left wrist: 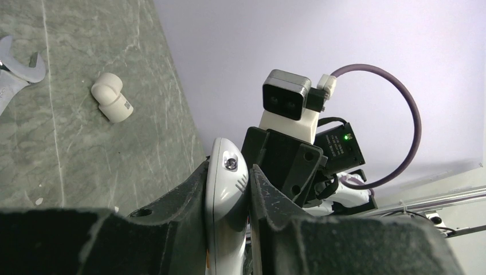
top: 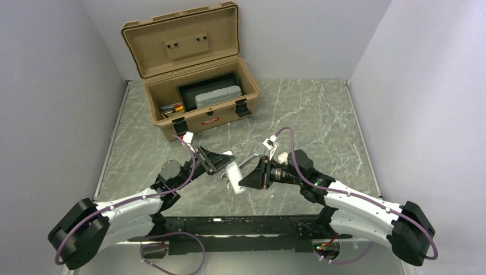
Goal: Load the batteries into the remote control
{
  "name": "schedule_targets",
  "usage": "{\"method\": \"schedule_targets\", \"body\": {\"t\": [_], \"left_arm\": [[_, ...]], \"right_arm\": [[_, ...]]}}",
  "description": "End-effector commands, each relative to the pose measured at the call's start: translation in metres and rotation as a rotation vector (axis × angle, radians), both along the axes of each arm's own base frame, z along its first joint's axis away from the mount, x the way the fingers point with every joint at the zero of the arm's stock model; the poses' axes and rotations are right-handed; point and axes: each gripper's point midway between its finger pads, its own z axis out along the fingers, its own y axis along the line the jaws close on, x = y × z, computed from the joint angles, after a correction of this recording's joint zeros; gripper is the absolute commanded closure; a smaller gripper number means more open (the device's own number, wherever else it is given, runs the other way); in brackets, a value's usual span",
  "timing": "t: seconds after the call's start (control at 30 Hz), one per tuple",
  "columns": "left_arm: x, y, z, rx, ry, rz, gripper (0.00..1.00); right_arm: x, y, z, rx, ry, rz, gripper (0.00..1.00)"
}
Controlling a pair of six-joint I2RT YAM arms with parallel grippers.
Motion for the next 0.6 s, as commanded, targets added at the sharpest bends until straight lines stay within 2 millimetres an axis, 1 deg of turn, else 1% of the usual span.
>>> {"method": "schedule_targets", "body": {"t": [0.0,0.07,0.17,0.2,0.3,0.37,0.4,0.5,0.57], "left_arm": [[-0.0055,0.0004,0.0264,-0.070,-0.058,-0.018,1.00],[-0.0056,0.0006,0.0257,-0.068,-0.057,-0.017,1.00],[-0.0058,0.0011,0.0259,-0.068,-0.058,-0.015,1.00],[-0.0059,0.0011,0.0253,-0.066,-0.057,-0.015,1.00],[-0.0059,0.0012,0.0257,-0.067,-0.058,-0.015,1.00],[-0.0060,0.0010,0.0261,-0.068,-0.059,-0.016,1.00],[-0.0063,0.0011,0.0270,-0.071,-0.061,-0.017,1.00],[-0.0060,0.0011,0.0266,-0.069,-0.061,-0.017,1.00],[-0.0065,0.0008,0.0276,-0.070,-0.063,-0.020,1.00]], "right_arm": [[0.0033,0.0026,0.0088,0.034,-0.028,-0.002,0.74],[0.0038,0.0025,0.0086,0.033,-0.027,-0.004,0.82],[0.0039,0.0027,0.0088,0.034,-0.025,-0.005,0.83],[0.0035,0.0029,0.0089,0.036,-0.025,-0.003,0.80],[0.0036,0.0029,0.0095,0.040,-0.024,-0.005,0.66],[0.0036,0.0028,0.0100,0.043,-0.024,-0.005,0.53],[0.0039,0.0028,0.0109,0.046,-0.026,-0.008,0.47],[0.0043,0.0029,0.0103,0.046,-0.024,-0.009,0.40],[0.0045,0.0035,0.0104,0.048,-0.024,-0.007,0.39]]}}
